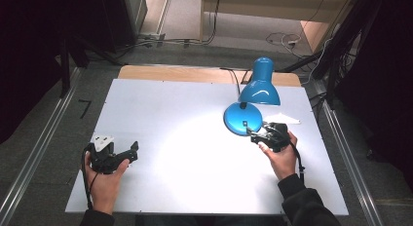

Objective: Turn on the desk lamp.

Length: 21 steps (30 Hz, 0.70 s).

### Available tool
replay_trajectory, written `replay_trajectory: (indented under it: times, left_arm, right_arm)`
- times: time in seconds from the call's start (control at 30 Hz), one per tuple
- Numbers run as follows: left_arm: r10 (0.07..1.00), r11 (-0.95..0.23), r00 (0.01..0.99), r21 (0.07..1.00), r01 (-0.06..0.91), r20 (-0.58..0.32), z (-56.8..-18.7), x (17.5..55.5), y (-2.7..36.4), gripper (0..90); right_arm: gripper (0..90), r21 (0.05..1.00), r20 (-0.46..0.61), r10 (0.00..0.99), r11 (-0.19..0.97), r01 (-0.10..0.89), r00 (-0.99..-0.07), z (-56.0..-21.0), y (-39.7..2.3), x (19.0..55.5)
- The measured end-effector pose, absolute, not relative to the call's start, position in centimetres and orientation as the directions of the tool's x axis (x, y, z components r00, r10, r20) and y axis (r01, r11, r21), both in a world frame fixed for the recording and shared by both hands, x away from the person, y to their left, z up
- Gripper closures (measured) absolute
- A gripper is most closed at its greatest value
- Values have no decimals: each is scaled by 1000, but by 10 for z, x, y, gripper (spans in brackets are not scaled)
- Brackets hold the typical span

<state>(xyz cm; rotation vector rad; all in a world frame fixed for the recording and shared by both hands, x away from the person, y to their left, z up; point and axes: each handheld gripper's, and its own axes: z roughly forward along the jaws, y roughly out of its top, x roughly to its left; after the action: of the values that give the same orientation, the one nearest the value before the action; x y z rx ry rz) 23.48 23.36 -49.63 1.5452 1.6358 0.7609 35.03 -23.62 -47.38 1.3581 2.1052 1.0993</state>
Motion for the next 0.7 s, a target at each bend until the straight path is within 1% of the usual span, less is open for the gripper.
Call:
replay_trajectory:
  times: [0.7]
  left_arm:
    - [992,99,7,832,546,-122,-496,235,234,86]
  right_arm:
    - [277,788,78,897,212,578,-435,-473,-254,340]
